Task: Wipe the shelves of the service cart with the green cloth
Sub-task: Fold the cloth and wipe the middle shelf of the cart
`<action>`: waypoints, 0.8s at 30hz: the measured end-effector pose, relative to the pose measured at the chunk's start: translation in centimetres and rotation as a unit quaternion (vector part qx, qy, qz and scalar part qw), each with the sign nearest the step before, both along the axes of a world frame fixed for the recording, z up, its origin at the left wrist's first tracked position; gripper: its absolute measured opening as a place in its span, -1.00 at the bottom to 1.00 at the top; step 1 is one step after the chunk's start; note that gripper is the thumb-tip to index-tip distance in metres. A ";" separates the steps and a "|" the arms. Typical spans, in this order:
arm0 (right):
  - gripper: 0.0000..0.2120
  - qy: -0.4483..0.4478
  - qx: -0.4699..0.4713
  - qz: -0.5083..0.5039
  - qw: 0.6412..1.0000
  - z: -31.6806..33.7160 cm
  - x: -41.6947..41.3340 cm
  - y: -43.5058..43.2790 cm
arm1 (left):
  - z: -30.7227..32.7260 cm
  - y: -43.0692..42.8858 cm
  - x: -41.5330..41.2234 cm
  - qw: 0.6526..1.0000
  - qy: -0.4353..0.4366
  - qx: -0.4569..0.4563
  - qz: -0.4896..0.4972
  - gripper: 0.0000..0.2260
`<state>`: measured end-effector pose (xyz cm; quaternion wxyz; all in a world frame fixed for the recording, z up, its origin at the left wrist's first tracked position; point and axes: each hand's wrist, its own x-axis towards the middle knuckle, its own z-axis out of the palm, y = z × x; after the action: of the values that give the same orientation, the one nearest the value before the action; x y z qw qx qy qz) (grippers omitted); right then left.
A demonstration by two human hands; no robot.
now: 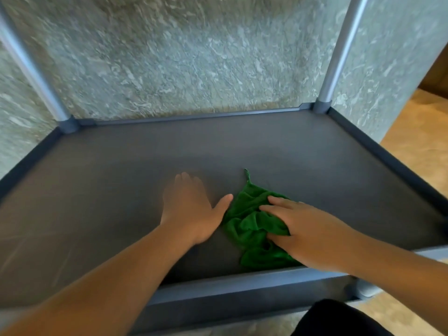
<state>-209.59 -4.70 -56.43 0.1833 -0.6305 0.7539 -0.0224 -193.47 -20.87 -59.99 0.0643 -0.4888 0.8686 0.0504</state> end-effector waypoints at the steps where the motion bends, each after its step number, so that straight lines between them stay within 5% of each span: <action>1: -0.46 0.001 -0.007 -0.004 1.000 -0.1 -0.2 -0.7 | -0.4 -0.1 0.0 1.000 0.004 0.008 0.000 -0.10; 13: -0.54 0.003 -0.089 -0.126 0.988 -1.9 -7.3 -21.6 | -1.0 -1.3 -1.0 1.000 -0.017 0.011 0.003 -0.11; 24: -0.53 0.013 -0.122 -0.189 0.974 -1.8 -11.0 -30.1 | -0.7 -1.8 -1.4 0.998 -0.032 0.042 0.023 -0.03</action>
<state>-220.57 -34.84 -58.26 0.0873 -0.4946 0.8532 -0.1404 -194.84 -22.66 -60.70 0.1112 -0.5065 0.8519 0.0727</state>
